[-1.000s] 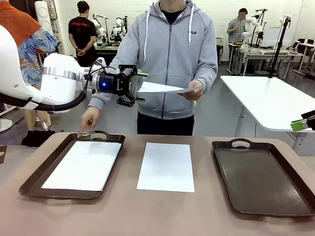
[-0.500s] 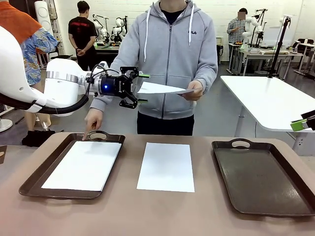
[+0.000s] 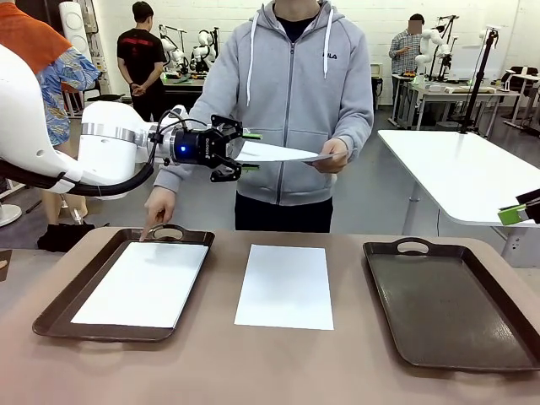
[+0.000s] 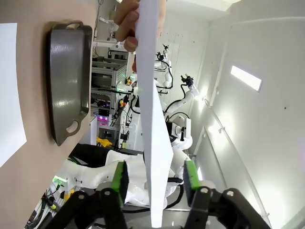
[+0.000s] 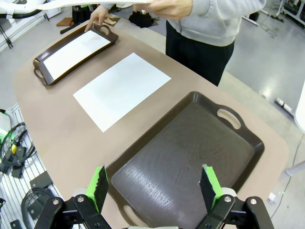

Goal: Sort the A4 documents.
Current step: Receive the A4 Paper.

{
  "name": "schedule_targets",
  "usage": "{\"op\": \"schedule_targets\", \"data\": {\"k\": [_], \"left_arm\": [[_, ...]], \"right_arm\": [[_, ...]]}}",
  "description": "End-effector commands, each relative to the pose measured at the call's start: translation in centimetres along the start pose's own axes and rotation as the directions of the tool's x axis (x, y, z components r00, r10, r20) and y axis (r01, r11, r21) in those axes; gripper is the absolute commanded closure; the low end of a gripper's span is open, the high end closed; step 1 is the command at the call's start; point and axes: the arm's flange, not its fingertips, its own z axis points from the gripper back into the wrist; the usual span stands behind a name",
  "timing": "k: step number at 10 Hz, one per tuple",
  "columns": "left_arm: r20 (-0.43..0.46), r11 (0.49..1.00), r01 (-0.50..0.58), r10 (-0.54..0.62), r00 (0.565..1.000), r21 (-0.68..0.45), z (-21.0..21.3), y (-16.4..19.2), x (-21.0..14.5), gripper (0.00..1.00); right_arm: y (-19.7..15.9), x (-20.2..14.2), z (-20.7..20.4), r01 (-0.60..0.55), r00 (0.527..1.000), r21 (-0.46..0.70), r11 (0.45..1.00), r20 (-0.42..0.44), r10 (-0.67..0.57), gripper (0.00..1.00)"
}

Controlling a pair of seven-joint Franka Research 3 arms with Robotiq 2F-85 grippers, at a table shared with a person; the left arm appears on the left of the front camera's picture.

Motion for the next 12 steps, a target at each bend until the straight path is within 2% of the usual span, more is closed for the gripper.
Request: {"op": "schedule_targets", "data": {"k": [1,2,3,4,5,6,7,8,12], "left_arm": [[0.001,1.0,-0.025,0.025,1.0,-0.001,0.6,-0.47,0.33,0.5],[0.004,1.0,-0.028,0.028,1.0,-0.002,0.93,-0.43,0.22,0.79],[0.007,1.0,-0.028,0.028,1.0,-0.006,1.21,-0.42,0.25,0.69],[0.006,1.0,-0.027,0.027,1.0,-0.006,1.22,-0.49,0.23,0.98],[0.005,1.0,-0.026,0.026,1.0,-0.004,1.25,-0.51,0.22,0.88],[0.004,1.0,-0.028,0.028,1.0,-0.004,1.23,-0.5,0.23,1.0],[0.002,1.0,-0.028,0.028,1.0,-0.006,1.22,-0.52,0.24,0.91],[0.003,1.0,-0.03,0.03,1.0,-0.008,1.16,-0.44,0.28,1.0],[0.004,0.999,-0.039,0.039,0.999,0.0,0.99,-0.03,0.34,1.0]], "right_arm": [[-0.09,-0.06,-0.27,-0.003,1.0,0.023,1.0,0.012,0.002,0.0],[-0.09,-0.06,-0.27,-0.003,1.0,0.023,1.0,0.012,0.002,0.0],[-0.09,-0.06,-0.27,-0.003,1.0,0.023,1.0,0.012,0.002,0.0],[-0.09,-0.06,-0.27,-0.003,1.0,0.023,1.0,0.012,0.002,0.0],[-0.09,-0.06,-0.27,-0.003,1.0,0.023,1.0,0.012,0.002,0.0],[-0.09,-0.06,-0.27,-0.003,1.0,0.023,1.0,0.012,0.002,0.0],[-0.09,-0.06,-0.27,-0.003,1.0,0.023,1.0,0.012,0.002,0.0],[-0.09,-0.06,-0.27,-0.003,1.0,0.023,1.0,0.012,0.002,0.0],[-0.09,-0.06,-0.27,-0.003,1.0,0.023,1.0,0.012,0.002,0.0]]}}
